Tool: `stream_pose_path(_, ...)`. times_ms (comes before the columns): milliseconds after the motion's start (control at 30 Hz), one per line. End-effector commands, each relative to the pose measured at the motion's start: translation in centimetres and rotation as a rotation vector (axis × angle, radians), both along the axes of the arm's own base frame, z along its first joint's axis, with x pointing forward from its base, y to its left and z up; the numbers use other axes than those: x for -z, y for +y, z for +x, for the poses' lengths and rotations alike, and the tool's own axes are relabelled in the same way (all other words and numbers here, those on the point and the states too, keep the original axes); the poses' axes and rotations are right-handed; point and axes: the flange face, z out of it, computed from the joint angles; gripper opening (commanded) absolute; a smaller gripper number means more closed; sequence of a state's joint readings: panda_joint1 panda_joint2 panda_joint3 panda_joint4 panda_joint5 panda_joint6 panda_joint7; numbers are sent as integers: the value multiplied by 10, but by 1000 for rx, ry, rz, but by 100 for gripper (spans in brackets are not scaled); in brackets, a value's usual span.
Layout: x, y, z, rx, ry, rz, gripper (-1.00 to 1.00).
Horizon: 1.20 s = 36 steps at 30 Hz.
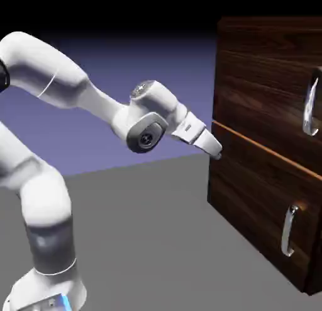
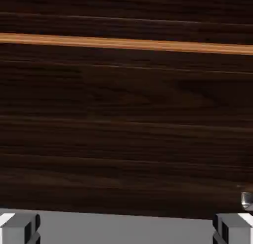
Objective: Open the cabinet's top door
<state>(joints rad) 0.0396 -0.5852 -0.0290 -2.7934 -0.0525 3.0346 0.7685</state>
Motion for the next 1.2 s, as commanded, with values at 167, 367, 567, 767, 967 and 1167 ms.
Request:
stream_pose_path(167, -65, 9, -3, -68, -146, -22, 0)
stream_pose_path(367, -122, 6, -13, -113, -286, -33, 0)
stream_pose_path(567, -167, -12, -25, -135, -417, -33, 0)
stream_pose_path(767, -198, -41, -33, -135, -533, -23, 0)
stream_pose_path(967, -210, -79, -31, -117, -628, -3, 0)
stream_pose_path(1167, -204, -122, -18, -85, -697, 21, 0)
